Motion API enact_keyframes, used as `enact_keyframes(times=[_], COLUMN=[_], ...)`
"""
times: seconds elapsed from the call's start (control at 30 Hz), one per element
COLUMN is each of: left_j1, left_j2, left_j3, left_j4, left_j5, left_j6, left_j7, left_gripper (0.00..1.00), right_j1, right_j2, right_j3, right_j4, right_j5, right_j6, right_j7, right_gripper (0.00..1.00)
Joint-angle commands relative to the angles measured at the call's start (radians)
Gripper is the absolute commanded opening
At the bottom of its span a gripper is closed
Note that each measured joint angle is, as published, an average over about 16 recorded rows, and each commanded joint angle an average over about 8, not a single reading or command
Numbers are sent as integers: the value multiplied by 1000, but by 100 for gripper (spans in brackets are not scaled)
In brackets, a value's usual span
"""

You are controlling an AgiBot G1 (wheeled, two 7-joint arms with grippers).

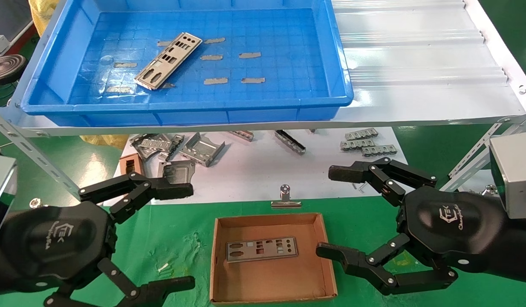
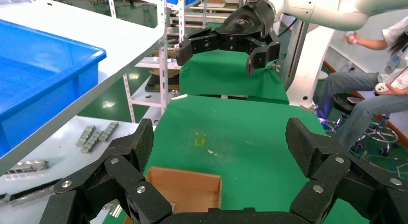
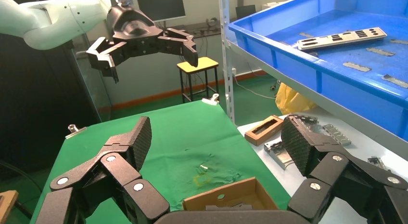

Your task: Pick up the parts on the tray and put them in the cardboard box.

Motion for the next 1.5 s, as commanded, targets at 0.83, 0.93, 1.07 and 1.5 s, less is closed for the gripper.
enact_keyframes(times=[0.83, 0.93, 1.07, 1.5], left_j1=[0, 0, 0, 0], left_j2=[0, 0, 0, 0], left_j3=[0, 0, 0, 0], left_j4=[0, 0, 0, 0], left_j5=[0, 0, 0, 0], left_j6=[0, 0, 0, 0], left_j7=[0, 0, 0, 0], left_gripper=[100, 100, 100, 100], right_j1=[0, 0, 0, 0], right_j2=[0, 0, 0, 0], right_j3=[0, 0, 0, 0], right_j4=[0, 0, 0, 0], right_j5=[0, 0, 0, 0], right_j6=[0, 0, 0, 0], right_j7=[0, 0, 0, 0], right_gripper=[0, 0, 0, 0])
